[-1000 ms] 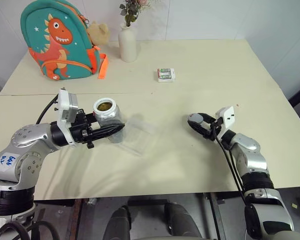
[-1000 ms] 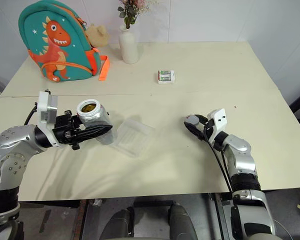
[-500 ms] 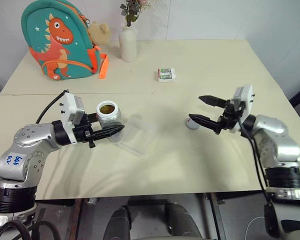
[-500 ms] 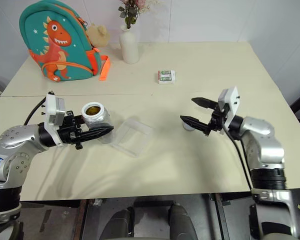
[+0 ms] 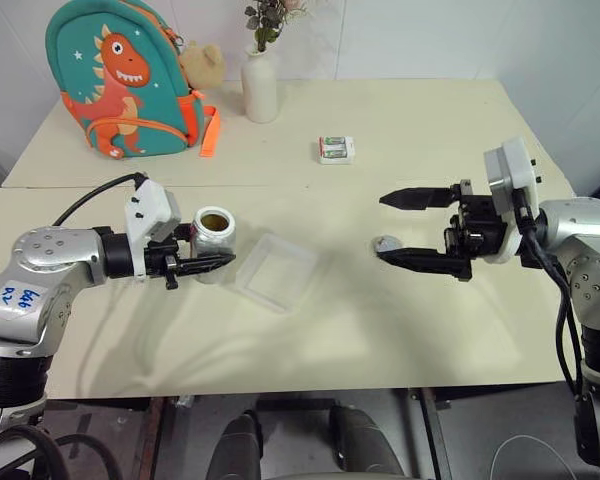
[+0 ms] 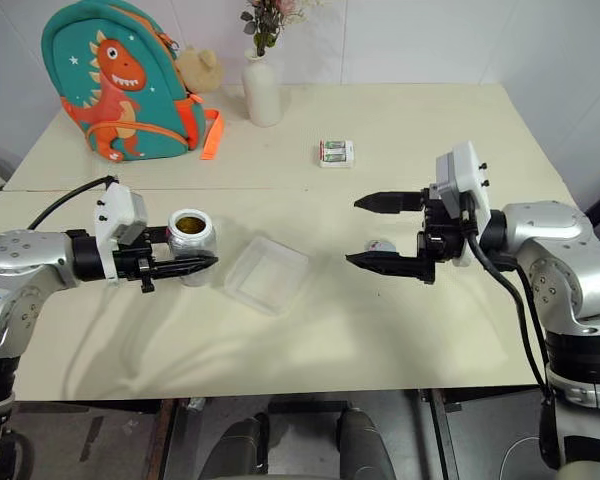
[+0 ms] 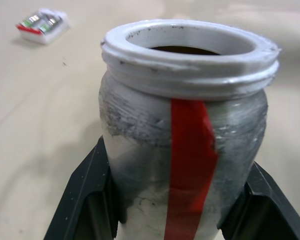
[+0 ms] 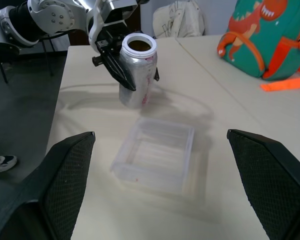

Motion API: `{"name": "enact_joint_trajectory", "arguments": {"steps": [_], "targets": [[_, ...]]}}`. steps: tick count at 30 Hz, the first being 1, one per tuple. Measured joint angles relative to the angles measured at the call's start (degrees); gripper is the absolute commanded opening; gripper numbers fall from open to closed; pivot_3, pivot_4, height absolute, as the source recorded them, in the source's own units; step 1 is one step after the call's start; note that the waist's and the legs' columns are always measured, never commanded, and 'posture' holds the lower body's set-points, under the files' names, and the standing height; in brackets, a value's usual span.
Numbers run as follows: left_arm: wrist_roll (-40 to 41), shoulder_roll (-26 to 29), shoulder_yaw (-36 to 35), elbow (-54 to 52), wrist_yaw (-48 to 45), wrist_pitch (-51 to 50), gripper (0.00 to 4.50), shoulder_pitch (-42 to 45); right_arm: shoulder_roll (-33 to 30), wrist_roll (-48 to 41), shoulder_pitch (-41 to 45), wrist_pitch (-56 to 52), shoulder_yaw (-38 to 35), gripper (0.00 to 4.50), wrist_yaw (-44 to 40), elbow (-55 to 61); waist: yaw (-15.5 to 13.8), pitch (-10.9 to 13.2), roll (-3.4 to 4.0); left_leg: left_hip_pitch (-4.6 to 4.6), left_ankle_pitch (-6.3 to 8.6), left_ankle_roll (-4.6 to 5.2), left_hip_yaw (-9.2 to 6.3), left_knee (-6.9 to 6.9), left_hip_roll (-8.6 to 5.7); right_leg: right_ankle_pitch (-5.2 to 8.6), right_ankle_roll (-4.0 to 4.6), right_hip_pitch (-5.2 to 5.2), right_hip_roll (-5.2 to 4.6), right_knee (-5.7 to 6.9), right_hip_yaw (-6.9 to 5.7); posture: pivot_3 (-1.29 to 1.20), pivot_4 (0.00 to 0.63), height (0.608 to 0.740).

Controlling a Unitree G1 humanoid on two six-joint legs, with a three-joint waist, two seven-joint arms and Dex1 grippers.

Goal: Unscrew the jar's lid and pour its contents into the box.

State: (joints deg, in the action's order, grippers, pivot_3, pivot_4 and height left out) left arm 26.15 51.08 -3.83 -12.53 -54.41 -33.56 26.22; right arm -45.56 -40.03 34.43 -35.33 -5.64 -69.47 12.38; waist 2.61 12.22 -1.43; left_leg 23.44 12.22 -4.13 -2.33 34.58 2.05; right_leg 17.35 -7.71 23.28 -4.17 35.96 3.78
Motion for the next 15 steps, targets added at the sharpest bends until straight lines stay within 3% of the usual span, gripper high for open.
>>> {"name": "enact_joint_trajectory", "arguments": {"steps": [7,15], "targets": [[-11.1,0.1,5.1,-0.2,5.0,5.2,1.97,3.5,0.6,0.2,-2.5,0.3,0.0,4.45,1.5,0.9,-0.1,0.0,0.00,0.02,0.00,0.00,0.01,0.02,0.00,-0.01,-0.01,0.01,0.00,0.01,0.00,0.00,0.150,0.740],[-44.6,2.2,14.3,8.4,20.6,44.3,1.97,12.4,3.5,0.9,-3.6,1.6,0.7,4.45,3.8,0.7,-1.0,0.0,0.00,0.07,0.00,0.00,0.04,0.05,-0.01,-0.04,-0.06,0.03,0.01,-0.03,0.03,0.00,0.150,0.740]]}}
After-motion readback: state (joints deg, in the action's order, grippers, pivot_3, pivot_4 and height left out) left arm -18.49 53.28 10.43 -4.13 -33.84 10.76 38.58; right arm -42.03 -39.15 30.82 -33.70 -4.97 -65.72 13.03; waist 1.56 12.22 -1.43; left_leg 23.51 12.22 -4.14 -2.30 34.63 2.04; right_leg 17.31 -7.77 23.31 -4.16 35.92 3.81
